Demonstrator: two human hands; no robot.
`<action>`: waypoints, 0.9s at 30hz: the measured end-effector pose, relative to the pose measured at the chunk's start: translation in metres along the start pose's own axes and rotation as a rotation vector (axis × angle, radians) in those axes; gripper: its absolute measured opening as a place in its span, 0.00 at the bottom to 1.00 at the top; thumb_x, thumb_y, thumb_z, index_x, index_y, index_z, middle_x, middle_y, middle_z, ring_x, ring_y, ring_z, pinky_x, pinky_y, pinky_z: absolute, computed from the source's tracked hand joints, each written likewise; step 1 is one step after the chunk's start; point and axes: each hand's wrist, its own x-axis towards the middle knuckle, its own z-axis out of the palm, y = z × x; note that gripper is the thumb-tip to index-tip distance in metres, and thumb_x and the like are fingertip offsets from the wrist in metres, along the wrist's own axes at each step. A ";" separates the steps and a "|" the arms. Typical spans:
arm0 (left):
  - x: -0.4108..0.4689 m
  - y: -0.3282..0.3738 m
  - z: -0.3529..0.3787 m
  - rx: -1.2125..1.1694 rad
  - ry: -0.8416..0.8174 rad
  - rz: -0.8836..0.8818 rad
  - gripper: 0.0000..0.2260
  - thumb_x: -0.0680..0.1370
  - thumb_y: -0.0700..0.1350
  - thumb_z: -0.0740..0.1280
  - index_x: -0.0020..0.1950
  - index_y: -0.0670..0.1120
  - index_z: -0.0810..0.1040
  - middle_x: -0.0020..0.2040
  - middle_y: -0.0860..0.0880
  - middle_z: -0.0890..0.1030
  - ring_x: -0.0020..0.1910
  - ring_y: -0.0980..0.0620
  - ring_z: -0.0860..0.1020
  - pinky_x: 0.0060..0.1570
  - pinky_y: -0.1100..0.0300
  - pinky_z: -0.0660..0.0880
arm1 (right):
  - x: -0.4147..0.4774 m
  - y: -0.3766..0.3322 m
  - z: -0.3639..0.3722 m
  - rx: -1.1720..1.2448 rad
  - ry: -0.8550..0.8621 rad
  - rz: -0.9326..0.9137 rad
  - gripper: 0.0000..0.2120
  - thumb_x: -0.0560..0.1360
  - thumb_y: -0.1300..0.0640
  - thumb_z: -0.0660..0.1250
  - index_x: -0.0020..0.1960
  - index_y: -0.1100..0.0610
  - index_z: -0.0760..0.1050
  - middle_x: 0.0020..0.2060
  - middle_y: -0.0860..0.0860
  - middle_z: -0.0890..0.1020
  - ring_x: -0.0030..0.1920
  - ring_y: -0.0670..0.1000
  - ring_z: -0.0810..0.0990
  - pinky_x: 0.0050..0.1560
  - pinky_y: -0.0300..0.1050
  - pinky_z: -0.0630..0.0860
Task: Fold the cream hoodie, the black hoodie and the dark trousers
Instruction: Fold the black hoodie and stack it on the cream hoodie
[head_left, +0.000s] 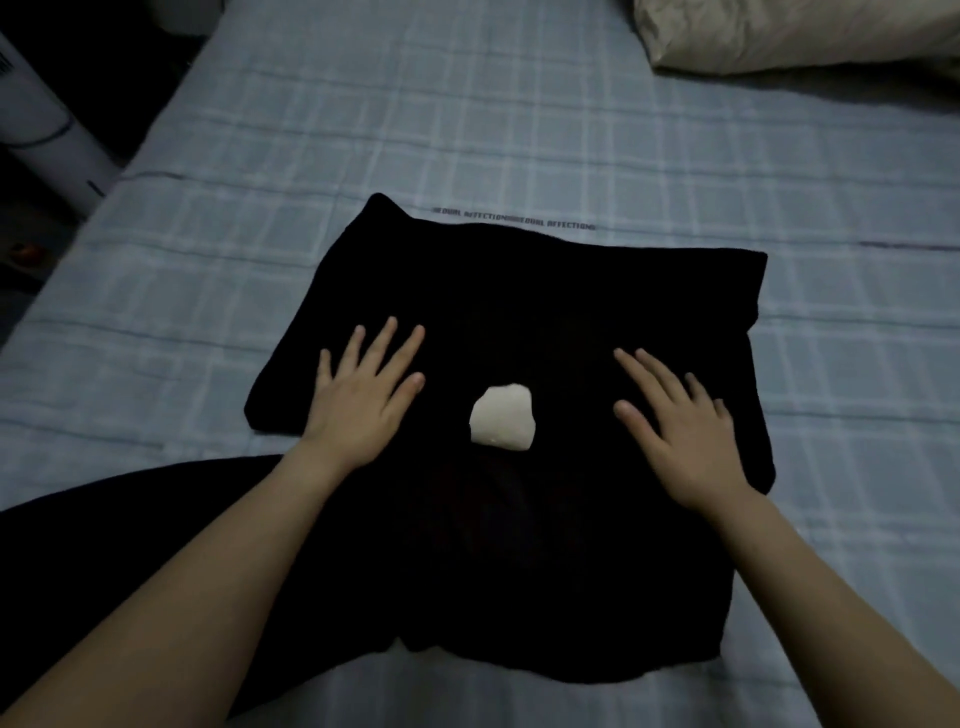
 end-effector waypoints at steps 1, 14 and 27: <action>0.001 0.001 -0.003 -0.021 -0.008 -0.004 0.27 0.78 0.66 0.37 0.78 0.65 0.43 0.81 0.55 0.47 0.79 0.46 0.46 0.75 0.37 0.47 | 0.002 -0.002 -0.001 0.020 -0.010 -0.005 0.32 0.72 0.24 0.36 0.75 0.27 0.44 0.79 0.37 0.53 0.78 0.62 0.54 0.74 0.68 0.54; -0.016 -0.055 -0.029 -0.439 0.205 -0.429 0.24 0.82 0.58 0.57 0.78 0.56 0.59 0.77 0.42 0.62 0.75 0.40 0.61 0.73 0.46 0.57 | -0.018 -0.085 -0.013 -0.077 0.060 -0.261 0.37 0.71 0.27 0.51 0.78 0.32 0.45 0.80 0.42 0.52 0.80 0.60 0.47 0.76 0.66 0.46; -0.038 -0.070 -0.023 -0.874 0.417 -0.228 0.20 0.76 0.44 0.72 0.68 0.51 0.77 0.64 0.56 0.78 0.63 0.63 0.74 0.63 0.71 0.69 | 0.017 -0.136 0.003 -0.366 0.155 -0.358 0.41 0.68 0.24 0.52 0.78 0.37 0.57 0.78 0.51 0.63 0.77 0.68 0.56 0.73 0.72 0.49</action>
